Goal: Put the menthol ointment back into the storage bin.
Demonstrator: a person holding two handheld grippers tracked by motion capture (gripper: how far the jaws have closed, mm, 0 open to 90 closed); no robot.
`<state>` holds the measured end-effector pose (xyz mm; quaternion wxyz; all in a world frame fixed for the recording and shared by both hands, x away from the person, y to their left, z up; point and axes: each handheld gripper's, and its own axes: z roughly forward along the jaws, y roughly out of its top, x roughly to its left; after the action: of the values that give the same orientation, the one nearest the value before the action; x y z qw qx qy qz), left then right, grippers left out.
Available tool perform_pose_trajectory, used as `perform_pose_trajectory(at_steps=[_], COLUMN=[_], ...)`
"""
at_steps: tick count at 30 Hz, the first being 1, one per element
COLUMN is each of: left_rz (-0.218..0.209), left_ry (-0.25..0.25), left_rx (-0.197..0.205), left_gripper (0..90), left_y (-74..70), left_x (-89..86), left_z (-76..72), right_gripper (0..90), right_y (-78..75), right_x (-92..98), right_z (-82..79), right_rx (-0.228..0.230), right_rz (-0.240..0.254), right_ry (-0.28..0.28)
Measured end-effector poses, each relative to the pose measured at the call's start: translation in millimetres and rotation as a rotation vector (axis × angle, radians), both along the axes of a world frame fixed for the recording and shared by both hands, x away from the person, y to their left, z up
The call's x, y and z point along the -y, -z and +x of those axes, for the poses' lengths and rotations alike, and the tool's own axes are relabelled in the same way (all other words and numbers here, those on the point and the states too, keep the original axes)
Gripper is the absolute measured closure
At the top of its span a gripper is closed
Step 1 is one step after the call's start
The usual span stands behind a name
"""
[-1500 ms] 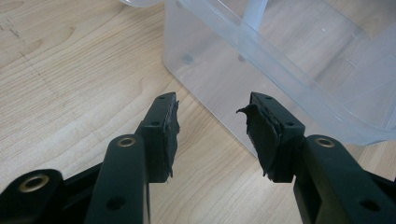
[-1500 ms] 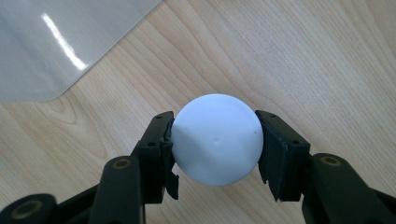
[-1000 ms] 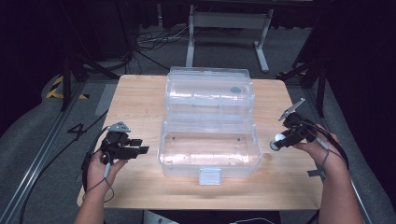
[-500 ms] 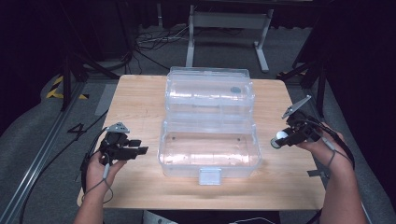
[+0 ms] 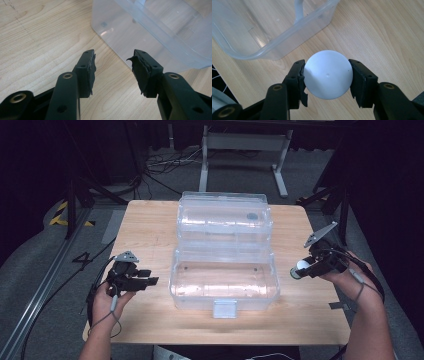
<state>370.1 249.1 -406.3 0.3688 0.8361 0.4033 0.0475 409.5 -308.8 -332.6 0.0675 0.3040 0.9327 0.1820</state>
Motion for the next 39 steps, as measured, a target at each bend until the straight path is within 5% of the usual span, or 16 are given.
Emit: perform_pose_trajectory(at_steps=[22, 39], left_rz=[0.013, 0.015], left_ry=[-0.006, -0.031], left_rx=[-0.003, -0.008], left_gripper=[53.2, 52.9], left_y=[1.4, 2.6], left_x=[-2.5, -11.1], left_z=[-4.7, -13.4], right_gripper=[50.6, 50.6], right_y=[-20.0, -19.5], right_x=[-30.3, -56.7], right_z=[-18.9, -17.1], right_rx=[0.038, 0.038], right_rz=[0.006, -0.001], right_ry=[-0.155, -0.236])
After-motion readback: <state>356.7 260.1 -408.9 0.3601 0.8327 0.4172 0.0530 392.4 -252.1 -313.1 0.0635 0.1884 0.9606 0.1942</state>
